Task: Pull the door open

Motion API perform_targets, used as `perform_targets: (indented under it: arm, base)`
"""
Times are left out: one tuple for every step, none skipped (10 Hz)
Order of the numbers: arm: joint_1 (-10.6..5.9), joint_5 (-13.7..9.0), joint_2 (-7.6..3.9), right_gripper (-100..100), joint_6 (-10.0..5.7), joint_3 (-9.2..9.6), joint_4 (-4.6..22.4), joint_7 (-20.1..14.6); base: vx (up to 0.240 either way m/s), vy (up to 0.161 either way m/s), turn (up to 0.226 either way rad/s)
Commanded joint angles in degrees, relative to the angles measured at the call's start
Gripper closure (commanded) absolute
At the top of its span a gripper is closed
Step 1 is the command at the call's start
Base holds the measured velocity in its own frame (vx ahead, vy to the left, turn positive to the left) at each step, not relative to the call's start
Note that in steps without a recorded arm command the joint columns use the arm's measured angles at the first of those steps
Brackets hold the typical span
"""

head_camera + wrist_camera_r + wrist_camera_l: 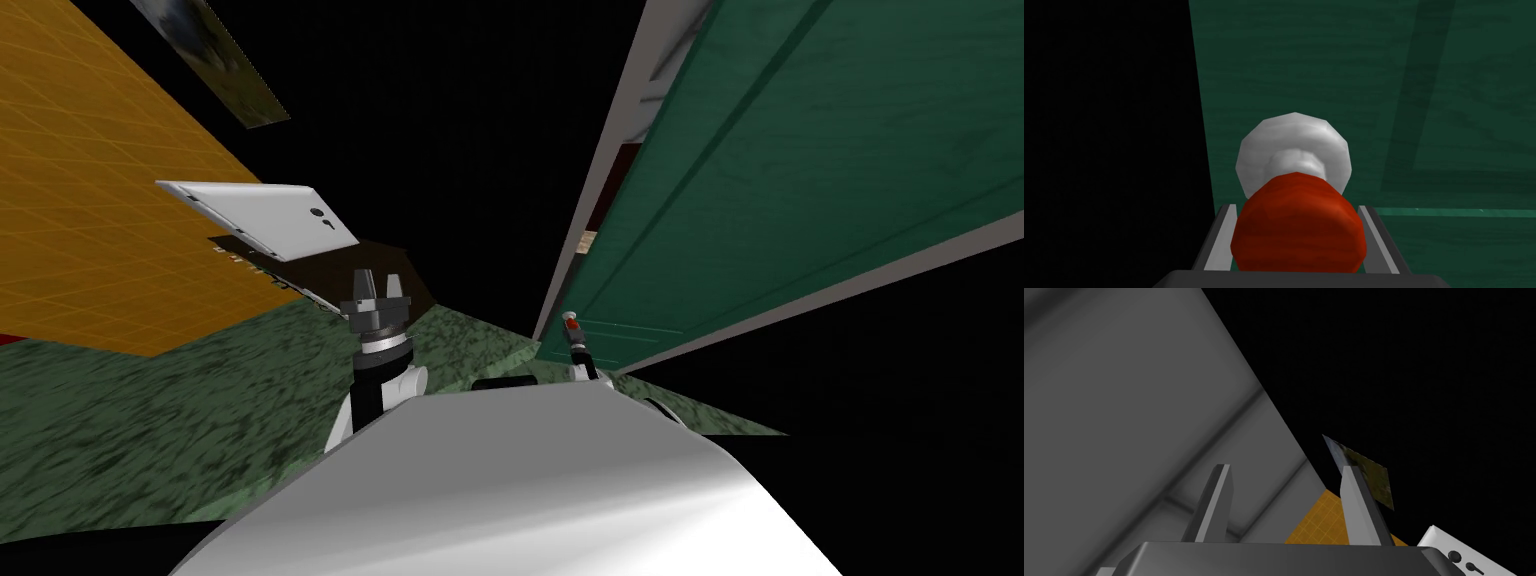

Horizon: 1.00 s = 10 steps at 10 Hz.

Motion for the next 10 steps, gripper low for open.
perform_targets:
  arm:
    - [1.04, 0.79, -0.76, 100, -0.54, 1.51, -0.65, -1.73]
    - [1.37, 1.19, -1.36, 100, -0.96, 2.27, -0.78, -2.74]
    - [1.7, 1.61, -1.97, 100, -1.39, 3.05, -0.92, -3.77]
    - [2.02, 2.02, -2.57, 100, -1.8, 3.81, -1.06, -4.79]
    - [2.33, 2.41, -3.13, 100, -2.2, 4.53, -1.19, -5.74]
    - [2.72, 2.91, -3.85, 100, -2.7, 5.45, -1.35, -6.97]
    - [3.06, 3.33, -4.48, 100, -3.13, 6.24, -1.49, -8.02]
    - [2.76, 3.07, -4.0, 100, -2.79, 5.81, -0.77, -7.37]
    - [3.6, 3.85, -4.93, 100, -3.95, 7.11, -0.99, -8.87]
    - [3.95, 4.2, -5.45, 100, -4.61, 7.68, -1.08, -9.57]
  base:
    - [-0.225, -0.043, 0.123]
    - [-0.242, -0.04, 0.119]
    - [-0.223, -0.05, 0.109]
    - [-0.23, -0.05, 0.102]
    - [-0.227, -0.062, 0.096]
    - [-0.211, -0.085, 0.127]
    - [-0.21, -0.075, 0.141]
    - [-0.094, -0.028, 0.036]
    - [-0.173, -0.034, 0.1]
    - [-0.251, -0.05, 0.124]
